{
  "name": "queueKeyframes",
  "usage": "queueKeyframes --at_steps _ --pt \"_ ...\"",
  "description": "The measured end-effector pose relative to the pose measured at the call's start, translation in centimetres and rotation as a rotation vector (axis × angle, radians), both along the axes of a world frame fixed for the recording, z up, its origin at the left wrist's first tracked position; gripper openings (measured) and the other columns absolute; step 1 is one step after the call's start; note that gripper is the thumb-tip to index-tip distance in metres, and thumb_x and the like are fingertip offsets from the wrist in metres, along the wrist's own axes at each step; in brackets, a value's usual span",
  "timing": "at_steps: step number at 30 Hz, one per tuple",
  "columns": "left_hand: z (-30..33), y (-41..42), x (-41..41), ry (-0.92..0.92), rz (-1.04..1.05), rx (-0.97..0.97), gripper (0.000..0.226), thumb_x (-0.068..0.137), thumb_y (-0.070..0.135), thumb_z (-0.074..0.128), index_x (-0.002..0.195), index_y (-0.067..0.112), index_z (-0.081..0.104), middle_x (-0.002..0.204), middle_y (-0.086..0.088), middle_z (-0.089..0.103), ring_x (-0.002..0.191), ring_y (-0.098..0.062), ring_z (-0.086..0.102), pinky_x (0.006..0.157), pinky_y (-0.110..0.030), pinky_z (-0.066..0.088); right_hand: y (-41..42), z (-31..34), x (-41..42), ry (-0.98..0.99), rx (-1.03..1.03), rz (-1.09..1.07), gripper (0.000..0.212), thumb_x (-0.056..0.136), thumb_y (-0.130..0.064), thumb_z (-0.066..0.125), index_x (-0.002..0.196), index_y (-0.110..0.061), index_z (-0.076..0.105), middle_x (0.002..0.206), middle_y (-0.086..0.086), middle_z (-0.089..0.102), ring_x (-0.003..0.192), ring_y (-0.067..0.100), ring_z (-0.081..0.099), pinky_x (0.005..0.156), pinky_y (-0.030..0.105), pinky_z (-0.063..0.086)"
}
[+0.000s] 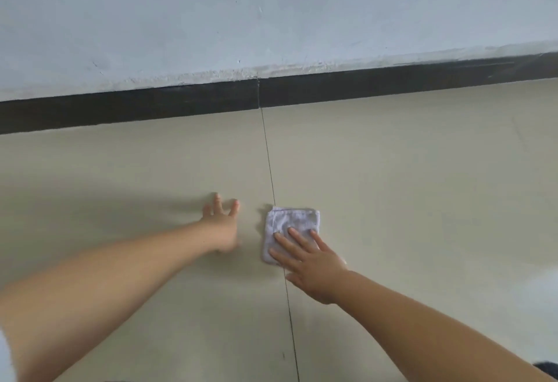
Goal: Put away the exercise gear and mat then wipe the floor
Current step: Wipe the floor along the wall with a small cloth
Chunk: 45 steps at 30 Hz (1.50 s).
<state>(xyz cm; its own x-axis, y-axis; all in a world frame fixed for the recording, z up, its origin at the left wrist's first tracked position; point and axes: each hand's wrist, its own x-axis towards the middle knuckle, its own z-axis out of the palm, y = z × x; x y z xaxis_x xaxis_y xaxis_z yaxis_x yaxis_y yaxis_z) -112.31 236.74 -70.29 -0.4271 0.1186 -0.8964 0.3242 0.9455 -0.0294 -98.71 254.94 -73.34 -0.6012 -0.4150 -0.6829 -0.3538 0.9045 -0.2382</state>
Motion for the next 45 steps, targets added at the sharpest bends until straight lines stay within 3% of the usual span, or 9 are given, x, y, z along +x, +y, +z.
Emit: queueKeyframes --at_steps 10,18,22,25,27,29,34,42,45 --pt "-1.1 -0.3 1.1 0.163 0.056 -0.03 0.089 0.089 0.052 0.051 0.151 0.028 -0.009 0.156 -0.015 -0.022 0.147 -0.03 0.003 0.111 -0.05 0.031 6.4 -1.4 -17.9 0.173 -0.042 -0.111 0.055 0.103 -0.039 0.01 0.15 -0.027 -0.016 0.156 -0.001 -0.028 0.143 0.022 -0.025 0.117 0.048 -0.01" --pt "-0.6 3.5 2.0 0.211 0.293 -0.177 0.087 0.09 0.064 0.036 0.15 0.024 -0.013 0.156 -0.001 -0.026 0.147 -0.021 -0.008 0.111 -0.063 0.017 27.5 -2.6 -13.8 0.346 0.083 -0.692 0.056 0.102 -0.042 0.018 0.153 -0.028 -0.002 0.159 0.001 -0.015 0.146 0.019 -0.016 0.116 0.047 -0.009" --pt "-2.3 11.4 5.8 0.534 0.29 0.062 0.073 0.095 0.053 0.033 0.152 0.02 0.002 0.16 -0.004 -0.013 0.148 -0.02 -0.006 0.113 -0.058 0.013 33.7 -2.5 -11.9 0.389 0.117 -1.038 0.054 0.102 -0.037 0.02 0.153 -0.026 0.007 0.161 0.001 -0.006 0.148 0.021 -0.007 0.118 0.05 -0.004" --pt "-4.2 17.4 10.8 0.65 0.274 0.224 0.067 0.089 0.05 0.032 0.147 0.017 0.032 0.156 -0.013 0.023 0.144 -0.027 0.025 0.105 -0.062 0.027 28.3 -3.6 -13.1 0.557 0.149 -1.191 0.052 0.101 -0.033 0.023 0.151 -0.021 0.021 0.16 0.008 0.01 0.147 0.026 0.008 0.117 0.053 0.006" --pt "-5.4 19.1 13.5 0.608 0.347 0.265 0.069 0.086 0.05 0.028 0.143 0.014 0.039 0.15 -0.016 0.035 0.138 -0.03 0.035 0.101 -0.063 0.031 22.2 -3.8 -13.1 0.705 0.1 -0.95 0.05 0.099 -0.031 0.028 0.148 -0.021 0.032 0.156 0.011 0.023 0.145 0.027 0.021 0.117 0.054 0.014" --pt "-6.3 19.1 15.3 0.578 0.391 0.281 0.07 0.086 0.051 0.027 0.146 0.015 0.032 0.152 -0.015 0.032 0.14 -0.029 0.03 0.105 -0.062 0.025 15.7 -4.4 -11.7 0.584 -0.056 -0.492 0.051 0.102 -0.036 0.02 0.152 -0.026 0.013 0.16 0.004 0.005 0.148 0.023 0.002 0.117 0.047 -0.005" --pt "-6.2 18.6 15.1 0.574 0.442 0.297 0.076 0.086 0.063 0.008 0.15 0.026 -0.011 0.152 0.004 -0.027 0.145 -0.015 -0.017 0.115 -0.048 -0.009 15.4 -3.9 -11.1 0.456 -0.223 0.012 0.052 0.1 -0.043 0.009 0.151 -0.032 0.009 0.16 -0.005 0.002 0.148 0.016 -0.002 0.116 0.036 -0.012" --pt "-6.2 18.6 14.8 0.479 0.427 0.257 0.068 0.097 0.054 0.018 0.145 0.03 -0.026 0.138 0.009 -0.045 0.141 -0.014 -0.03 0.113 -0.045 -0.016 35.5 -3.3 -6.4 0.551 0.118 -1.142 0.052 0.101 -0.033 0.018 0.152 -0.026 0.014 0.161 0.001 0.005 0.148 0.02 0.002 0.119 0.044 0.0" --pt "-5.8 18.9 14.8 0.472 0.434 0.246 0.068 0.098 0.052 0.019 0.146 0.028 -0.024 0.149 0.004 -0.037 0.143 -0.016 -0.027 0.115 -0.046 -0.01 31.8 -4.2 -3.6 0.501 0.118 -1.201 0.053 0.102 -0.035 0.019 0.152 -0.024 0.011 0.161 0.003 0.003 0.148 0.022 0.0 0.118 0.045 -0.005"
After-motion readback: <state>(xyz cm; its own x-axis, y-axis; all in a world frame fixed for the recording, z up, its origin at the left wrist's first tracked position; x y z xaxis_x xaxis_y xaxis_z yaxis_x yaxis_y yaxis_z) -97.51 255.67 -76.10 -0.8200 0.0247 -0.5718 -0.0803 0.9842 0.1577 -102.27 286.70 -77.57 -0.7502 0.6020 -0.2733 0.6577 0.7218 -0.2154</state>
